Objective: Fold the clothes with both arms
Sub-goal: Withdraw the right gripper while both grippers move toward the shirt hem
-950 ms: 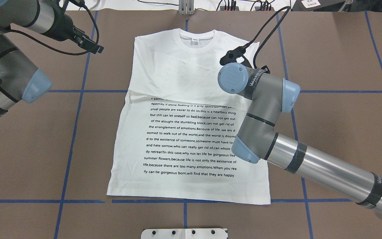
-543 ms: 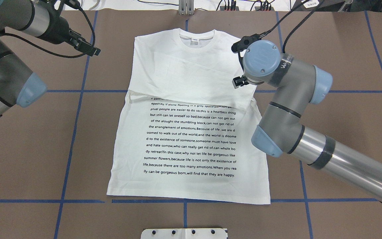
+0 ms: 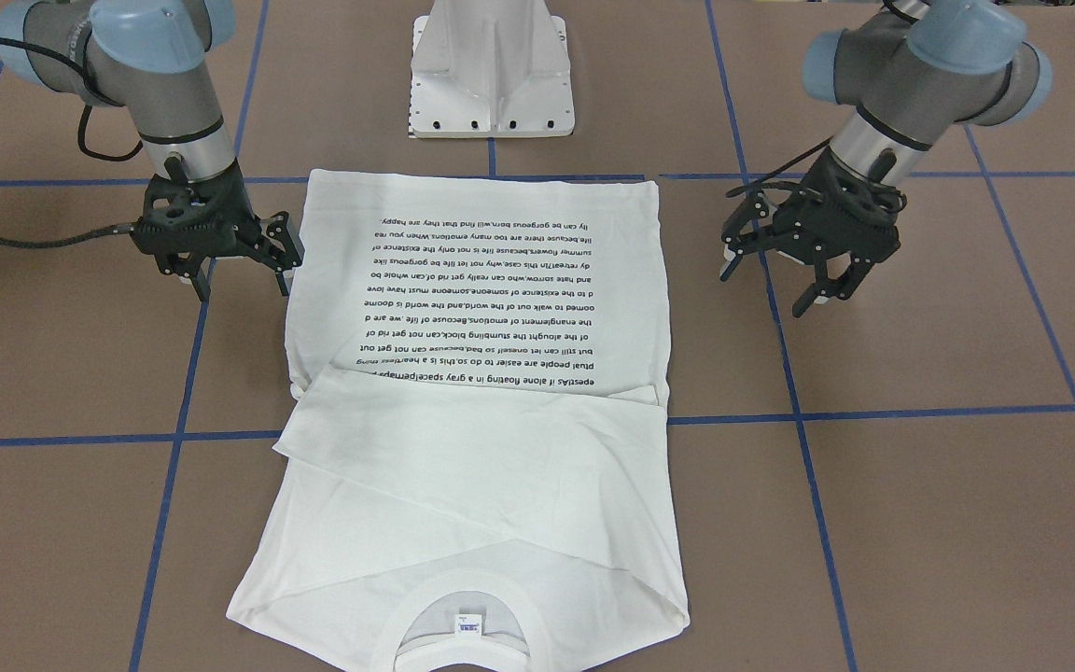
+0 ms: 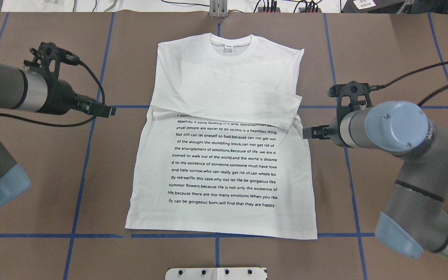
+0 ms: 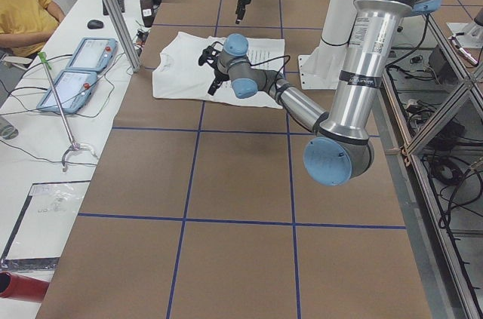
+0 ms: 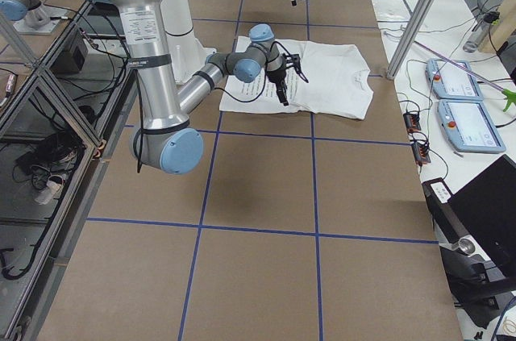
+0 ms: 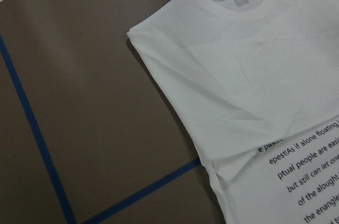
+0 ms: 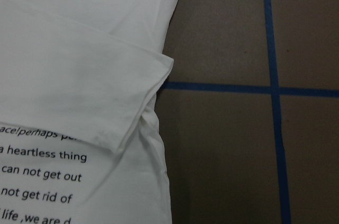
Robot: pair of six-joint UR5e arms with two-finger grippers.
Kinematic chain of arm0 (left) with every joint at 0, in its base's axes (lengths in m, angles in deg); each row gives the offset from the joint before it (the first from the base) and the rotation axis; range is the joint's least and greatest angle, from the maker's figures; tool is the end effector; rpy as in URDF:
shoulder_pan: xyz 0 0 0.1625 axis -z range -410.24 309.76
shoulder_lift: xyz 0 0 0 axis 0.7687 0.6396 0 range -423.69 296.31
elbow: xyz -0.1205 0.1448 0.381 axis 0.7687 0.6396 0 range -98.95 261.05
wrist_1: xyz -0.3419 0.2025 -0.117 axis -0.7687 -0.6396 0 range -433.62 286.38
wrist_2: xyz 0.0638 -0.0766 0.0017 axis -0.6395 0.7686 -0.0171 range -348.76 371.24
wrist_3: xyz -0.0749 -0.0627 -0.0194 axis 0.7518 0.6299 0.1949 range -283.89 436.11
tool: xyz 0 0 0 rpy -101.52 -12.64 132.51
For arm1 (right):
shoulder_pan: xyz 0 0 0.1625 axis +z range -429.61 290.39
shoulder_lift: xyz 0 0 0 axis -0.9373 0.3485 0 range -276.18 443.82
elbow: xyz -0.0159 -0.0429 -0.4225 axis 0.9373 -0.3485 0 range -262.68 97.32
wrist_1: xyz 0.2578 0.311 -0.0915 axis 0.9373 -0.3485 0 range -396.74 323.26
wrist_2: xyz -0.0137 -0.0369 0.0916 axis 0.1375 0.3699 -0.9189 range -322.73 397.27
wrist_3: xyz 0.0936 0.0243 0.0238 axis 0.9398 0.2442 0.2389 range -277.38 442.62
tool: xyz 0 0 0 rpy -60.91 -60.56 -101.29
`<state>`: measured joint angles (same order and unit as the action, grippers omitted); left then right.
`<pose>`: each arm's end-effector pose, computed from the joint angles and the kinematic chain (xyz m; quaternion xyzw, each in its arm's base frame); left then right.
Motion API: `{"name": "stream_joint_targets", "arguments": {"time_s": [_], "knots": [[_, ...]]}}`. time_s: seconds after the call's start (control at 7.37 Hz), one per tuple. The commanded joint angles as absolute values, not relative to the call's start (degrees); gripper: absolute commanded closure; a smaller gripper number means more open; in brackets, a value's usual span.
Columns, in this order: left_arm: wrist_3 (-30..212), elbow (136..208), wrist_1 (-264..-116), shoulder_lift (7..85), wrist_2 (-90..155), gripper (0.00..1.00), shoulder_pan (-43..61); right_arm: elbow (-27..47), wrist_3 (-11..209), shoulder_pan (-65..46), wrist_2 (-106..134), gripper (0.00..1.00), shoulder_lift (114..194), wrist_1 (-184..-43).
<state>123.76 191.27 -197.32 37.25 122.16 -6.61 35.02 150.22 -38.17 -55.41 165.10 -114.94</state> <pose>0.3255 -0.4452 0.3261 0.2475 0.4903 0.0881 0.8310 -0.3771 -0.3813 0.3416 0.1658 -0.3738 0.0624 0.9104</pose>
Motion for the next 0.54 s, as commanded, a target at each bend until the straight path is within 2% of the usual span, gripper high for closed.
{"name": "stream_joint_targets", "arguments": {"time_s": [0.0, 0.27, 0.41], "knots": [[139.76, 194.69, -196.76, 33.7, 110.71, 0.0, -19.33, 42.54, 165.71, -51.09, -45.48, 0.0, 173.09, -113.47], [149.99, 194.6, -194.15, 33.17, 102.6, 0.0, -29.98, 42.56, 170.93, -58.68, -39.14, 0.0, 174.43, -113.73], [152.72, 194.69, -190.38, 33.6, 100.91, 0.0, -32.8, 42.56, 170.95, -59.06, -38.94, 0.0, 174.43, -113.82]]}}
